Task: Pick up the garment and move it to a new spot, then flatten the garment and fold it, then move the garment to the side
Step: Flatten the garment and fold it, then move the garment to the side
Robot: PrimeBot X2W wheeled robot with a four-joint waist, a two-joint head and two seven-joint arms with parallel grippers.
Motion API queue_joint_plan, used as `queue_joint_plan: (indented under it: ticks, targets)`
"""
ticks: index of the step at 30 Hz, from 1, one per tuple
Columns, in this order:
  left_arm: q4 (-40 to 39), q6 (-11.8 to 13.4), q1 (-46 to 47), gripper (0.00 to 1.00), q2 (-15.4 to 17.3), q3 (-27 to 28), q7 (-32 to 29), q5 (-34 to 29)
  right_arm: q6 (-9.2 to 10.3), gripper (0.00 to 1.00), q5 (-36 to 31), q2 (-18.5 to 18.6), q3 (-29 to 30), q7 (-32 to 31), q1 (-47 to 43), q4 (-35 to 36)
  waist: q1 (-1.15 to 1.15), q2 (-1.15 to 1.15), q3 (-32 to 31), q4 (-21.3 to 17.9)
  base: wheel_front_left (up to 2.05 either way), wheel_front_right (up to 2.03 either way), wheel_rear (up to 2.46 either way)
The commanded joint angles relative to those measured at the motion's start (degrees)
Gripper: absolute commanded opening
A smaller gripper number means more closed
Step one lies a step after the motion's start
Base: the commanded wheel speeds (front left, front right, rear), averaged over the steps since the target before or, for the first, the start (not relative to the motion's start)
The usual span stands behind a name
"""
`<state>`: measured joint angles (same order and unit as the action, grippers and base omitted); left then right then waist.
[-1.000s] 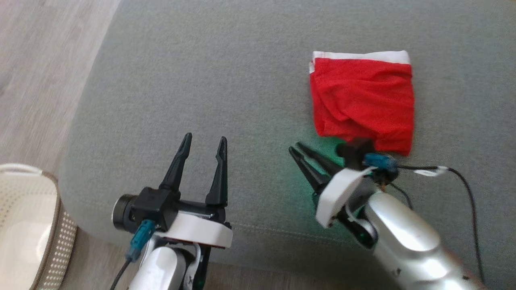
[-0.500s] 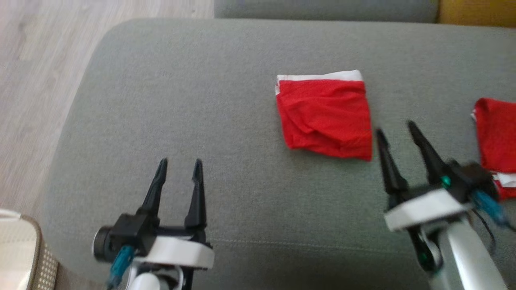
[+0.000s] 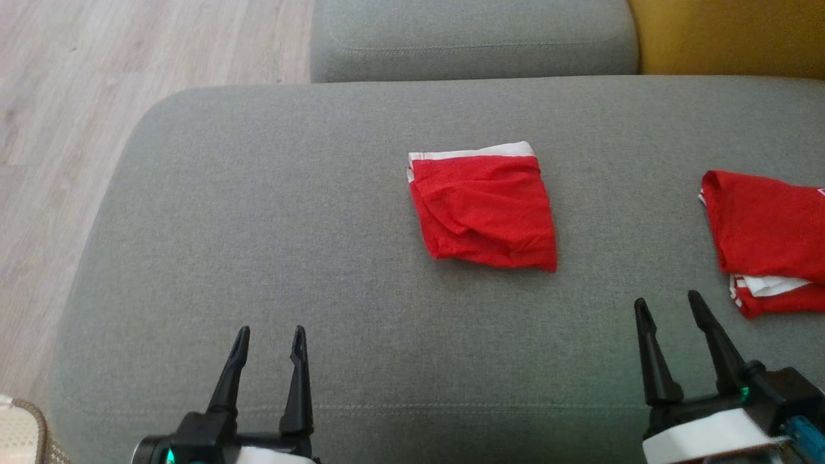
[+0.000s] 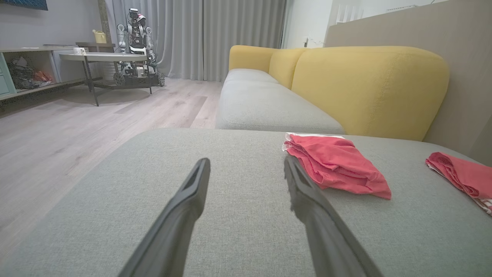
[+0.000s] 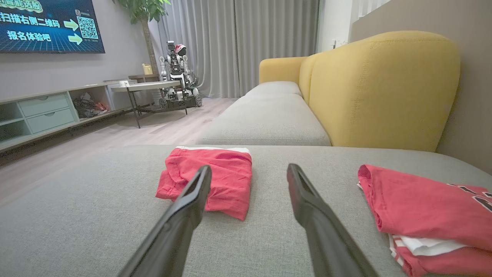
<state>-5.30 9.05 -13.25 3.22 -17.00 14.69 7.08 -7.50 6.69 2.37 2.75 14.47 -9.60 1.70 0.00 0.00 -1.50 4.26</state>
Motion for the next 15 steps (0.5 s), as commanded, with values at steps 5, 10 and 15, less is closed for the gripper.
queue_joint_plan:
  ticks: [5, 10, 15]
  targets:
    - [-2.5, 1.0, 2.0, 1.0, -0.3, 2.4, 0.3, -1.2, 0.01, 1.0, 0.7, 0.5, -2.9, 0.5, 1.6, 2.1, 0.0, 0.0, -0.5, -0.9, 0.0, 0.0, 0.0]
    - [-2.5, 1.1, 2.0, 1.0, -0.3, 1.9, 0.3, -2.4, 0.01, 1.0, 1.2, 0.5, -3.1, 0.5, 1.5, 2.1, 0.0, 0.0, -0.7, -0.8, 0.0, 0.0, 0.0]
    - [-2.3, 1.0, 1.8, 1.0, -0.3, 1.9, 0.3, -3.1, 0.01, 1.0, 1.8, 0.5, -3.1, 0.5, 1.5, 2.0, 0.0, 0.0, -0.9, -0.8, 0.0, 0.0, 0.0]
